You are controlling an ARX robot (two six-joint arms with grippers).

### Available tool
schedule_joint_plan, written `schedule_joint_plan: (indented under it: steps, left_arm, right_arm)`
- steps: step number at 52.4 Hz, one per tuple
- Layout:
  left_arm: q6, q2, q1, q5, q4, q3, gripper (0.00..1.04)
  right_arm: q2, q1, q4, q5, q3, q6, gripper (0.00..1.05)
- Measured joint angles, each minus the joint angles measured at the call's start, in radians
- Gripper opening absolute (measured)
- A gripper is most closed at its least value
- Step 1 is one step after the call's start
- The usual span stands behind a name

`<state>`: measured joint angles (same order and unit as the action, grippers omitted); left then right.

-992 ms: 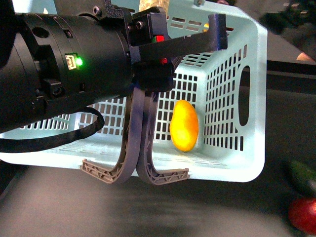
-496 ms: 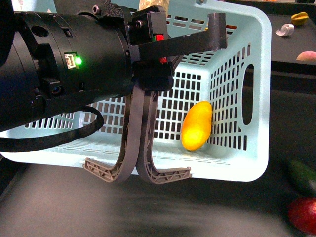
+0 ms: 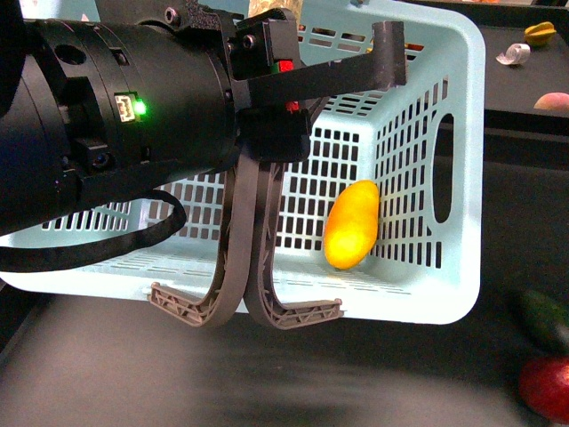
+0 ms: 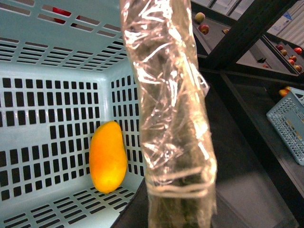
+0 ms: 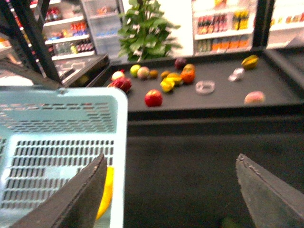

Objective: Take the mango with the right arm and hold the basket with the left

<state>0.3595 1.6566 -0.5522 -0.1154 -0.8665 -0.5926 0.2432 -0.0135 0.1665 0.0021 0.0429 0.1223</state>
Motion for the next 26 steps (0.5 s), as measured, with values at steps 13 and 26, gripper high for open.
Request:
schedule_joint_plan:
  steps: [13,26]
  left_arm:
    - [0.001,0.0,0.0,-0.001,0.0,0.0,0.06]
    - [0.001,0.0,0.0,0.0,0.0,0.0,0.06]
  right_arm:
    - [-0.064,0.011,0.012,-0.001,-0.038,-0.104,0.36]
    - [-0.238,0.011,-0.164,-0.003,-0.038,-0.119,0.02]
